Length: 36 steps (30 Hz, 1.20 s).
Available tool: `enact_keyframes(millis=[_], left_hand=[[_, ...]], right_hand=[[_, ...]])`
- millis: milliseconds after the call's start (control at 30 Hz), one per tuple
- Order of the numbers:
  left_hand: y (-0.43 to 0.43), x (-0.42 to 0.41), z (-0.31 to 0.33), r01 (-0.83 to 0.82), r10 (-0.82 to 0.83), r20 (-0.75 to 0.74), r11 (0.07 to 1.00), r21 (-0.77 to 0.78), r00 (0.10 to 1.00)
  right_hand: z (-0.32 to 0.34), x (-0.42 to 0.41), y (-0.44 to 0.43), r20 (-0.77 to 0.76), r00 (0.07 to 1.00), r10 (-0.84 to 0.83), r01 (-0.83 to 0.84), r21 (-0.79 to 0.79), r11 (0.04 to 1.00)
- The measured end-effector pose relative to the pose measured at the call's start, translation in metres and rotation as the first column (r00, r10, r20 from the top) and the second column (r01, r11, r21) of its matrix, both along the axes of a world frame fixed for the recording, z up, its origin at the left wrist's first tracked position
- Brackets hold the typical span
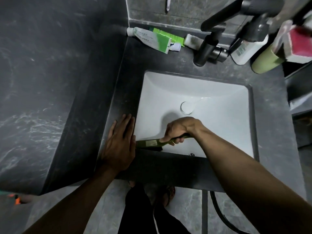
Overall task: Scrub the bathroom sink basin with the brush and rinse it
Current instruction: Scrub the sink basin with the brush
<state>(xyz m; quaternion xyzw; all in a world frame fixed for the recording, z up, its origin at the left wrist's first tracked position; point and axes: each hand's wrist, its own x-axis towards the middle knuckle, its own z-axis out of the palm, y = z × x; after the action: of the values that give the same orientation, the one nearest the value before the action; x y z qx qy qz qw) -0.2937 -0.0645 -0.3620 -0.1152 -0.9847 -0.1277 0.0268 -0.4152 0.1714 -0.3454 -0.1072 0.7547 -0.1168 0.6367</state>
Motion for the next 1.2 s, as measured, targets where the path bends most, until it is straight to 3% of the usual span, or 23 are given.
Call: enact_keyframes(millis=[67, 267, 333, 500, 567, 667, 800, 933, 1067, 1200], left_hand=[[0.0, -0.001, -0.001, 0.012, -0.012, 0.0, 1.0, -0.007, 1.0], [0.002, 0.002, 0.001, 0.012, -0.012, 0.0, 0.997, -0.076, 1.0], [0.003, 0.001, 0.002, 0.013, -0.011, 0.016, 0.996, -0.094, 1.0], [0.005, 0.0, 0.005, 0.022, -0.015, 0.046, 0.989, -0.146, 0.999], [0.006, -0.001, 0.008, 0.04, -0.031, 0.043, 0.976, -0.214, 0.999], [0.009, -0.002, 0.01, 0.07, -0.066, 0.025, 0.962, -0.265, 0.998], [0.023, -0.001, -0.001, 0.199, -0.203, 0.0, 0.96, -0.195, 0.979], [0.061, 0.003, -0.001, 0.257, -0.257, -0.021, 0.966, -0.021, 0.966], [0.085, -0.005, -0.002, 0.058, -0.074, 0.143, 0.992, 0.113, 0.987], [0.088, -0.006, -0.002, -0.026, 0.008, 0.236, 0.997, 0.075, 0.972]], right_hand=[[0.002, -0.003, 0.014, 0.013, 1.0, -0.007, 0.006, 0.052, 0.999], [0.006, 0.006, 0.166, 0.075, 0.99, -0.12, 0.086, 0.355, 0.931], [0.006, 0.007, 0.157, 0.06, 0.989, -0.132, 0.107, 0.32, 0.942], [0.002, 0.009, 0.025, -0.032, 0.997, -0.075, 0.077, 0.064, 0.995], [0.004, 0.01, 0.023, -0.062, 0.994, -0.09, 0.095, 0.073, 0.993], [0.025, 0.015, 0.088, -0.094, 0.99, -0.109, 0.129, 0.234, 0.964], [0.048, 0.035, 0.163, -0.179, 0.976, -0.124, 0.189, 0.419, 0.888], [0.028, 0.05, 0.115, -0.351, 0.922, -0.163, 0.258, 0.244, 0.935], [0.002, 0.057, 0.052, -0.295, 0.899, -0.323, 0.363, 0.093, 0.927], [0.007, 0.05, 0.119, -0.491, 0.841, -0.229, 0.402, 0.282, 0.871]])
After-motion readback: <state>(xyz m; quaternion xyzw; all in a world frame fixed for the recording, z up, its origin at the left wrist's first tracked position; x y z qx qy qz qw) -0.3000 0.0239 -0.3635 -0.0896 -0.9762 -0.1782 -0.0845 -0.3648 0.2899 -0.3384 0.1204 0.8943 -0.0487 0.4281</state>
